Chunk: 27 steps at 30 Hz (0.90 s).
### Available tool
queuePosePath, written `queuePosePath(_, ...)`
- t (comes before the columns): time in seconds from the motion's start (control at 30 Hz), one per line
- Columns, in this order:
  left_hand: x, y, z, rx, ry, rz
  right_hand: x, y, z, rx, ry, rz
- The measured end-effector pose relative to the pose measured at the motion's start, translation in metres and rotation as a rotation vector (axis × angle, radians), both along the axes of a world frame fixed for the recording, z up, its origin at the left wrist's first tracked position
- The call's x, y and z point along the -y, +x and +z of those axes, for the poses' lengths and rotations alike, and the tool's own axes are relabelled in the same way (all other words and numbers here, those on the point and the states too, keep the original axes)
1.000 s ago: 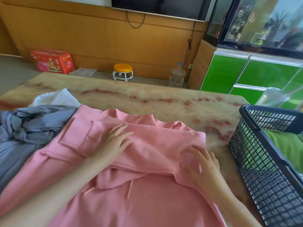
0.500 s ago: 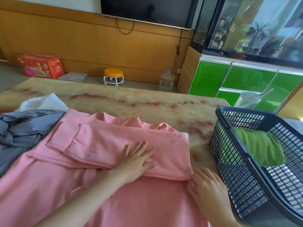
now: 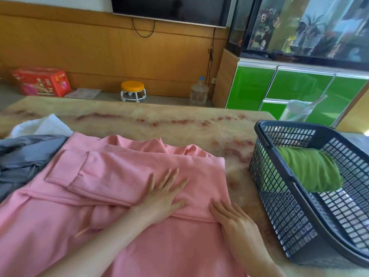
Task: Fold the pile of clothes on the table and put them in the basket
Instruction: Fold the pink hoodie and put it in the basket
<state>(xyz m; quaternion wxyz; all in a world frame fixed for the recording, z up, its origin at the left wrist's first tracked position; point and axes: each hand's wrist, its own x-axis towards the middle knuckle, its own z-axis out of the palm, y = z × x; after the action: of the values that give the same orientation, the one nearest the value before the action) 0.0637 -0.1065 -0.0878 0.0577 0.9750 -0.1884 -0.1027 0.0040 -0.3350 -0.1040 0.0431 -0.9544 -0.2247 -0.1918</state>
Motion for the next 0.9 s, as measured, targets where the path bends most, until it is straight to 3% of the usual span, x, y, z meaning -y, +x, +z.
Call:
queuePosePath(0.27, -0.015, -0.003, -0.011, 0.079, -0.023, 0.085, -0.011, -0.001, 0.011, -0.008, 0.052, -0.124)
queuePosePath(0.33, -0.013, -0.006, -0.015, 0.109, 0.003, 0.091, -0.026, 0.007, 0.021, -0.065, 0.14, -0.152)
queuePosePath(0.43, -0.012, -0.006, -0.015, 0.089, -0.005, 0.08, -0.052, 0.035, 0.029, -0.242, 0.13, -0.114)
queuePosePath(0.53, -0.019, -0.004, -0.009, 0.078, -0.061, 0.124, -0.062, 0.054, 0.013, -0.444, 0.112, -0.214)
queuePosePath(0.67, -0.036, -0.001, -0.014, 0.09, -0.055, 0.244, -0.066, 0.055, -0.003, -0.489, 0.102, -0.344)
queuePosePath(0.9, -0.054, 0.0, -0.013, 0.1, -0.044, 0.341, -0.066, 0.059, 0.013, -0.602, 0.049, -0.357)
